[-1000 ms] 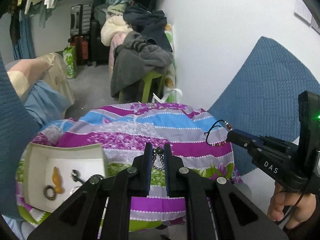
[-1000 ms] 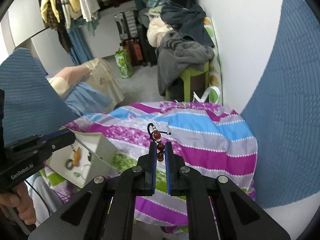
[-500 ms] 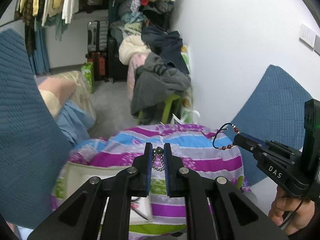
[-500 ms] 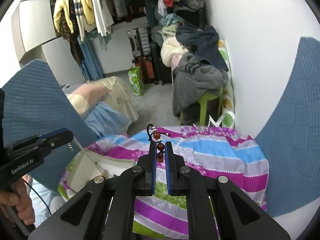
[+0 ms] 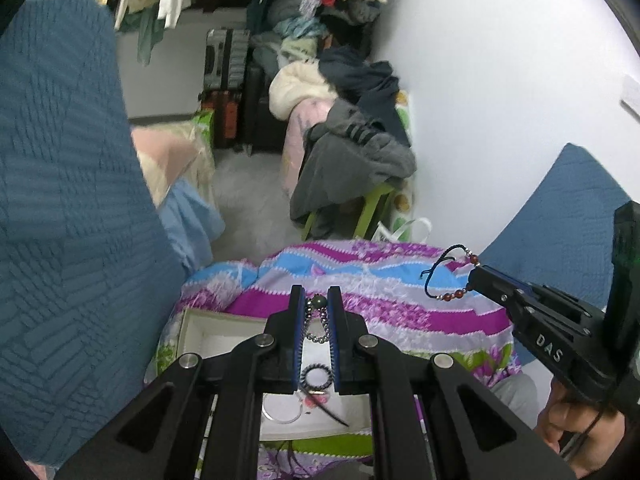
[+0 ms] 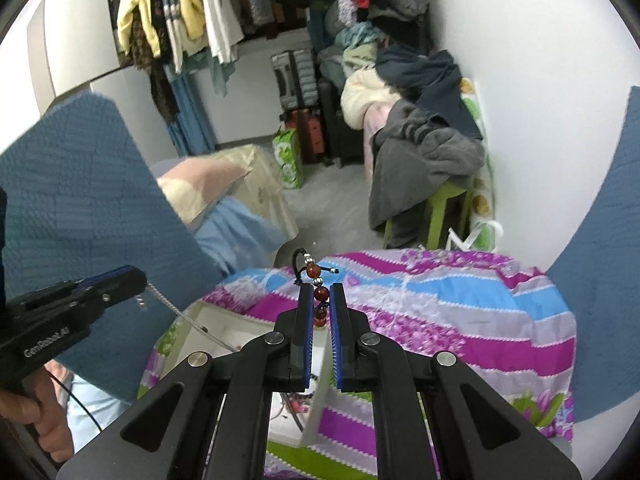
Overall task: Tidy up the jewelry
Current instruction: 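Carry the chain in the left tool while the right tool carries the earring over the box, then open the left tool to drop the chain while the right tool drops the earring into the box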
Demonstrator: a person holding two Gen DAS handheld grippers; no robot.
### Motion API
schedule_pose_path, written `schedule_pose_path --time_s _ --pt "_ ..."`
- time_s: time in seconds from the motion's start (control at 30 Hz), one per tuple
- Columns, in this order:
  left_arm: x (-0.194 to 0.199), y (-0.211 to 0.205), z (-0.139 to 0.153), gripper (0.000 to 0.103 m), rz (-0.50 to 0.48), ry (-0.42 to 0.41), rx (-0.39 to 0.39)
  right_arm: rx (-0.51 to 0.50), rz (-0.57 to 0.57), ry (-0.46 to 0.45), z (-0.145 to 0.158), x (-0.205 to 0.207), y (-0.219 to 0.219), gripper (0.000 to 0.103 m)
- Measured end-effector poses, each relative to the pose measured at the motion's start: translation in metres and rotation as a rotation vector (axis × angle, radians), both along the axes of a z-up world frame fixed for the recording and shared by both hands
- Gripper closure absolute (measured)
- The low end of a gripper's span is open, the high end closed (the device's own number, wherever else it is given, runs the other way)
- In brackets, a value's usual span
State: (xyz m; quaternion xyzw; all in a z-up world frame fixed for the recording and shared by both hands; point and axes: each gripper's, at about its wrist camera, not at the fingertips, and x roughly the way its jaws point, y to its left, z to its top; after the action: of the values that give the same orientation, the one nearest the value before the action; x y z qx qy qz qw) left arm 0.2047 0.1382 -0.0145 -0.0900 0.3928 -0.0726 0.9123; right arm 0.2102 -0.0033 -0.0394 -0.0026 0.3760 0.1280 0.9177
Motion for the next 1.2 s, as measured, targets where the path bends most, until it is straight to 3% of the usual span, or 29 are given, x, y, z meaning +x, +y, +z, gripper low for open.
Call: schedule_pose_path --time_s 0.27,0.53,0.87,1.0,1.1,1.13,1.2 --pt "0.014 0.020 -0.064 0.094 0.024 0.097 -0.017 -0.007 0.071 0.113 -0.063 0.016 0.036 0.097" --pt "0.018 0.026 -0.129 0.094 0.026 0.208 0.028 -0.018 0.097 0.248 -0.125 0.030 0.048 0.097" --pt "0.028 0.033 -0.182 0.093 0.047 0.296 0.037 -0.046 0.124 0.399 -0.188 0.033 0.055 0.097" --pt "0.028 0.030 -0.190 0.093 0.028 0.312 0.042 -0.050 0.130 0.428 -0.196 0.032 0.055 0.096" --pt "0.028 0.031 -0.185 0.092 0.037 0.301 0.029 -0.048 0.135 0.423 -0.191 0.032 0.055 0.081" --pt "0.027 0.032 -0.183 0.092 0.039 0.301 0.021 -0.050 0.139 0.411 -0.186 0.032 0.055 0.071" --pt "0.026 0.033 -0.174 0.092 0.043 0.294 0.015 -0.050 0.148 0.388 -0.176 0.032 0.056 0.066"
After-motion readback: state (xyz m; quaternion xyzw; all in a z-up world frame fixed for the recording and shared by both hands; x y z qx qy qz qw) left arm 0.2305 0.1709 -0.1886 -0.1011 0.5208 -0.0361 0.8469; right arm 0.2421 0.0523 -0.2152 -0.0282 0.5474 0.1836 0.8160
